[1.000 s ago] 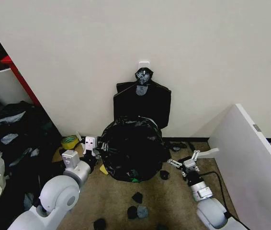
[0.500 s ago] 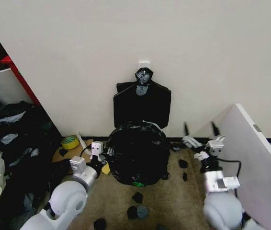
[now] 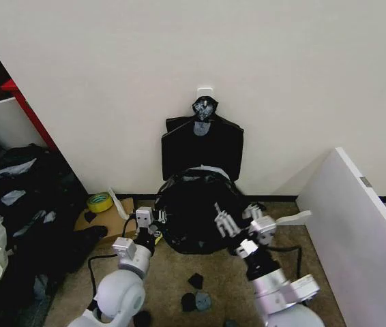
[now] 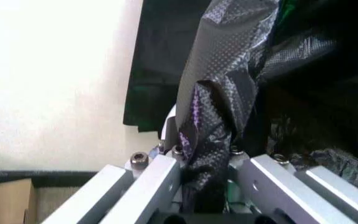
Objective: Place the garbage bag over the trash bin.
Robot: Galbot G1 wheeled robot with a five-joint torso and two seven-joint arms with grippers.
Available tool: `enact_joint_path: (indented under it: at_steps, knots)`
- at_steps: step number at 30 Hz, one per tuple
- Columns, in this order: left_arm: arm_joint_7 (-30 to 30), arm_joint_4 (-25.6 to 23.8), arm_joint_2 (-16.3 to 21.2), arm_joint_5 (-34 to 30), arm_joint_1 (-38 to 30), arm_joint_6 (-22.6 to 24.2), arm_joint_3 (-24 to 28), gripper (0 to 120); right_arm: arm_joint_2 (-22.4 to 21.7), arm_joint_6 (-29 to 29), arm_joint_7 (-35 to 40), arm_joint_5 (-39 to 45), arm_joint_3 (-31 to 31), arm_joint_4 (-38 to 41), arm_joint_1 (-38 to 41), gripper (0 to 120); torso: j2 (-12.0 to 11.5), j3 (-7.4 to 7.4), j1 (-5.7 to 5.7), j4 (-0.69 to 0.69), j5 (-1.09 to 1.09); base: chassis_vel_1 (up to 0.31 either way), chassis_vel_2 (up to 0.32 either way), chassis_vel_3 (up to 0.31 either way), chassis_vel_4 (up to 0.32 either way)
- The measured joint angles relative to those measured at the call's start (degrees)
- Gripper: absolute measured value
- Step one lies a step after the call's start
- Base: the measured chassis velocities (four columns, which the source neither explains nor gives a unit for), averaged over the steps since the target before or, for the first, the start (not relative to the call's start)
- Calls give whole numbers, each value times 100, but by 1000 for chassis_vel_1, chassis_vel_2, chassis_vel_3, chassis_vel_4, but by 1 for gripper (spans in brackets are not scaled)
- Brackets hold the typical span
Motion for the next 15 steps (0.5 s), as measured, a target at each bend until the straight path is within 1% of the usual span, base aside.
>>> enact_joint_path:
  at_steps: [4,5,6,8,10,11,15]
  knots:
    - [-6,72,-95,487,98,-298,49,0,46,-635,294,210,-375,-301,441,22,0,1,0,1,-1,0,0,0,0]
    - [-6,72,-95,487,98,-298,49,0,46,-635,294,210,-375,-301,441,22,0,1,0,1,-1,0,0,0,0]
    - [0,84,-104,578,121,-347,56,0,71,-746,362,293,-430,-357,538,18,0,1,0,1,-1,0,0,0,0]
    - [9,90,-116,704,191,-404,74,0,176,-1080,598,515,-565,-593,884,9,0,1,0,1,0,0,0,0,0]
    - [8,84,-120,718,252,-405,91,0,272,-1283,771,543,-641,-802,1122,0,0,1,0,1,-1,0,0,0,0]
    - [8,84,-120,718,252,-405,91,0,272,-1283,771,543,-641,-802,1122,0,0,1,0,1,-1,0,0,0,0]
    - [-40,22,-143,702,364,-329,130,0,474,-1588,1126,418,-786,-1214,1543,0,0,1,0,1,-1,0,0,0,0]
